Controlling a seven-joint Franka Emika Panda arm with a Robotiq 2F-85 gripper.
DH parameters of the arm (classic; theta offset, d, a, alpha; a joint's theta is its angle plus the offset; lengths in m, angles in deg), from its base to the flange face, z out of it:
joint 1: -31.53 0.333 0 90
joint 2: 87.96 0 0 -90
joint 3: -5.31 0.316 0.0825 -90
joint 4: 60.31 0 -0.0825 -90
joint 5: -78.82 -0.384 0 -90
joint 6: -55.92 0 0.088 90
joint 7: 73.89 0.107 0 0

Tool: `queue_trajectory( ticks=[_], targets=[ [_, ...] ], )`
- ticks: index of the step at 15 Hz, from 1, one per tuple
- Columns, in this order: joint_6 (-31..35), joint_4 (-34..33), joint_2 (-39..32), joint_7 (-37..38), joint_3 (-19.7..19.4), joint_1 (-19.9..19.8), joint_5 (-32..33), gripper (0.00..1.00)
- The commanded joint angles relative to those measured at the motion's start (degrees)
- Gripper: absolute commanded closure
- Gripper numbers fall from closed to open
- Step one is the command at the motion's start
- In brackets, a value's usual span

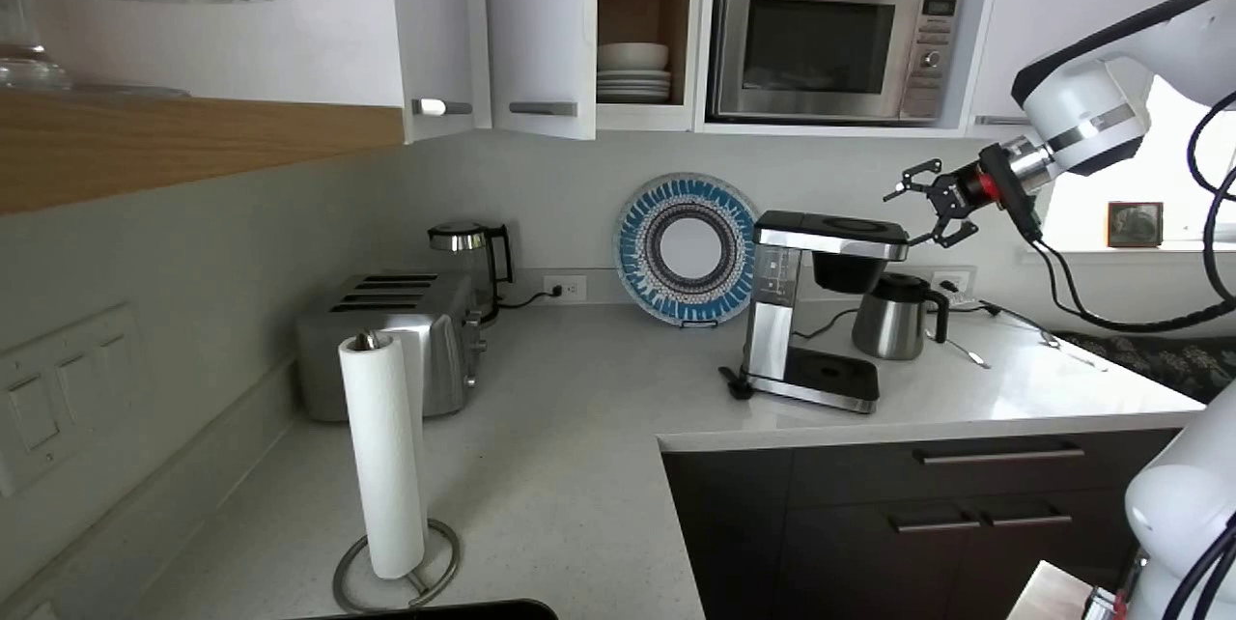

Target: Open the lid of the coffee machine

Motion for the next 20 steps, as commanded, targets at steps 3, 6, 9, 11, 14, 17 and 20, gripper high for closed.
queue_trajectory(
  ticks=[3, 6, 9, 11, 14, 17, 20],
  targets=[
    [-2.30, -1.65, -0.69, 1.12, 1.87, -2.82, -1.33, 0.00],
    [-3.65, -2.28, -0.86, 1.41, 1.94, -3.57, -2.41, 0.00],
    [-6.01, -2.83, -0.80, 2.18, 1.81, -4.17, -3.62, 0.00],
    [-7.01, -3.07, -0.71, 2.44, 1.91, -4.50, -4.53, 0.00],
    [-5.42, -3.20, -0.83, 2.67, 2.87, -5.02, -2.39, 0.00],
    [-3.59, -3.22, -1.17, 3.28, 3.94, -5.88, 1.65, 0.00],
    [-3.49, -3.21, -1.77, 3.51, 4.39, -6.29, 3.34, 0.00]
  ],
)
